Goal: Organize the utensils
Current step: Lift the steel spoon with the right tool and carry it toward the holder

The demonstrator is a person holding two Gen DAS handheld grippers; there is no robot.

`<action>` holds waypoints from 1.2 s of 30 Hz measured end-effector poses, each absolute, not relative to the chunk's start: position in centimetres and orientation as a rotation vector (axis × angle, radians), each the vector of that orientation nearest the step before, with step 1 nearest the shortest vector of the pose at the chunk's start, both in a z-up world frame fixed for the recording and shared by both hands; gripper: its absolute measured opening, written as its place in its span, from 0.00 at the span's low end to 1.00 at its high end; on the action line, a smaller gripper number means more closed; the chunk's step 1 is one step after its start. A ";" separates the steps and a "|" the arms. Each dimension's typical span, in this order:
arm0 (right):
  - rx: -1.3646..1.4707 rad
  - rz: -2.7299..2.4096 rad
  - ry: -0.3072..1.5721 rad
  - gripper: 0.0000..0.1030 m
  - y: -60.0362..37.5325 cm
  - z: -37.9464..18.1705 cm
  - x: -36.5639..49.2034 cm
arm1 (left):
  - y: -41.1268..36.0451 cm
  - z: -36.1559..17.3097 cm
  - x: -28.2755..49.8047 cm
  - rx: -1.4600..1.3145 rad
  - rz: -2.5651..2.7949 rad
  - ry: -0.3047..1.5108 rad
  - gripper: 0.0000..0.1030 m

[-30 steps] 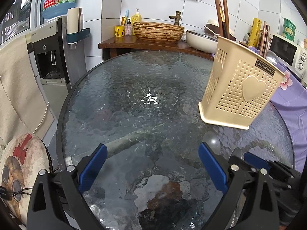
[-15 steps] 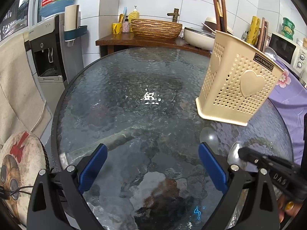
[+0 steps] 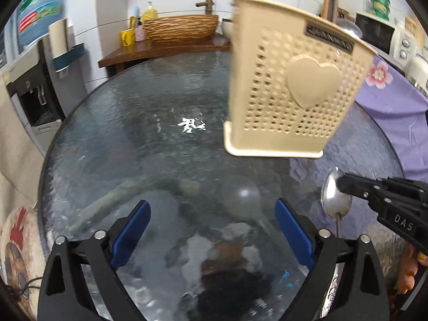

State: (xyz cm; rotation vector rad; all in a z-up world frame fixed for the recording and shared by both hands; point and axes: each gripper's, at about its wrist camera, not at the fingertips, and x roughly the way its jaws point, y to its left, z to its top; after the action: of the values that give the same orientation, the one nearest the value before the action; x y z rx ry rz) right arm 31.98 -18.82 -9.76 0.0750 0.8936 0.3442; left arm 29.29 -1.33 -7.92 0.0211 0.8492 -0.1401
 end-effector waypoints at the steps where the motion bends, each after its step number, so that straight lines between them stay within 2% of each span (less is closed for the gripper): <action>1: 0.072 0.336 0.891 0.04 -18.9 -9.8 32.2 | -1.7 -8.1 29.4 0.031 -0.136 0.854 0.86; 3: 0.074 0.326 0.881 0.05 -18.9 -9.8 32.4 | -2.4 -8.5 29.8 0.055 -0.116 0.868 0.78; 6: 0.071 0.298 0.885 0.10 -18.7 -10.2 32.6 | -2.6 -8.8 30.2 0.030 -0.105 0.890 0.73; 8: 0.065 0.265 0.891 0.21 -18.6 -10.4 32.7 | -3.1 -8.9 30.3 0.045 -0.092 0.894 0.72; 10: 0.086 0.257 0.883 0.37 -18.7 -10.4 32.6 | -3.4 -9.0 30.5 0.061 -0.089 0.896 0.69; 16: 0.131 0.195 0.900 0.43 -18.5 -10.3 31.4 | -3.6 -9.0 30.8 0.082 -0.097 0.906 0.54; 18: 0.118 0.193 0.907 0.47 -17.4 -10.2 30.8 | -3.3 -8.8 31.2 0.081 -0.117 0.914 0.43; 20: 0.086 0.168 0.906 0.52 -15.9 -10.0 30.0 | -2.9 -8.7 31.6 0.094 -0.125 0.915 0.36; 36: 0.035 0.028 0.919 0.53 -14.2 -11.0 31.7 | 0.0 -8.6 34.3 0.126 -0.205 0.945 0.37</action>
State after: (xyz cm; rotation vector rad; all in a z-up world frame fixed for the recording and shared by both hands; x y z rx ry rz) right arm 31.66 -14.20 -10.95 0.0353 0.9191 0.0281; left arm 34.31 -0.01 -8.56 0.1263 0.9449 -0.2047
